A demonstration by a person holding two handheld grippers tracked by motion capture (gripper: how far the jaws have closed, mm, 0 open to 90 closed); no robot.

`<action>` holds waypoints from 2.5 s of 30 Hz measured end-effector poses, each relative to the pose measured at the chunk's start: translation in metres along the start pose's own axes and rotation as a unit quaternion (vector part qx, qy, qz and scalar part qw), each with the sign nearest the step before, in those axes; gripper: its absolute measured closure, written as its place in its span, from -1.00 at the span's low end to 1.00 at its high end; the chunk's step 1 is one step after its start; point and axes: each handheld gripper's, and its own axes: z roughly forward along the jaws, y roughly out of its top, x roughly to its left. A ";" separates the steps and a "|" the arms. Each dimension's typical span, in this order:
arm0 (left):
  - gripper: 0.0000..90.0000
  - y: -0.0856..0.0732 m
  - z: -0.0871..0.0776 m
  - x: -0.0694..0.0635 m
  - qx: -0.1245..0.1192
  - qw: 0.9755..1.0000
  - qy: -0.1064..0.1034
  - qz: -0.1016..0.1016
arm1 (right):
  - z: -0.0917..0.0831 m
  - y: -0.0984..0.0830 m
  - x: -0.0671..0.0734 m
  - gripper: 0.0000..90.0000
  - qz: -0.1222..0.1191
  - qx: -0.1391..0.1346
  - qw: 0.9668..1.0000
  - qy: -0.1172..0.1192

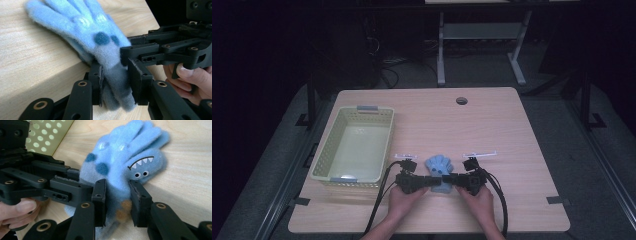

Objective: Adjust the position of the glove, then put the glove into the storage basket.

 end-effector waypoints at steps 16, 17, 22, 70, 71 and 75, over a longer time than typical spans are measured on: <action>0.59 0.002 -0.001 0.010 -0.008 0.999 -0.036 -0.025 | 0.000 0.000 0.000 0.70 -0.019 -0.015 1.000 0.004; 0.60 0.002 -0.001 0.010 -0.008 0.999 -0.036 -0.025 | 0.000 0.000 0.000 0.70 -0.019 -0.015 1.000 0.004; 0.62 0.004 0.000 0.006 -0.012 0.999 -0.027 -0.014 | -0.004 0.000 0.001 0.72 -0.019 -0.019 1.000 0.004; 0.67 0.037 -0.044 -0.020 -0.051 0.996 -0.039 0.055 | -0.029 0.037 0.033 0.73 -0.045 -0.047 0.997 0.030; 0.67 0.037 -0.045 -0.020 -0.053 0.996 -0.038 0.055 | -0.029 0.039 0.034 0.74 -0.046 -0.047 0.997 0.032; 0.67 0.039 -0.051 -0.020 -0.059 0.996 -0.038 0.054 | -0.028 0.044 0.039 0.74 -0.056 -0.047 0.997 0.031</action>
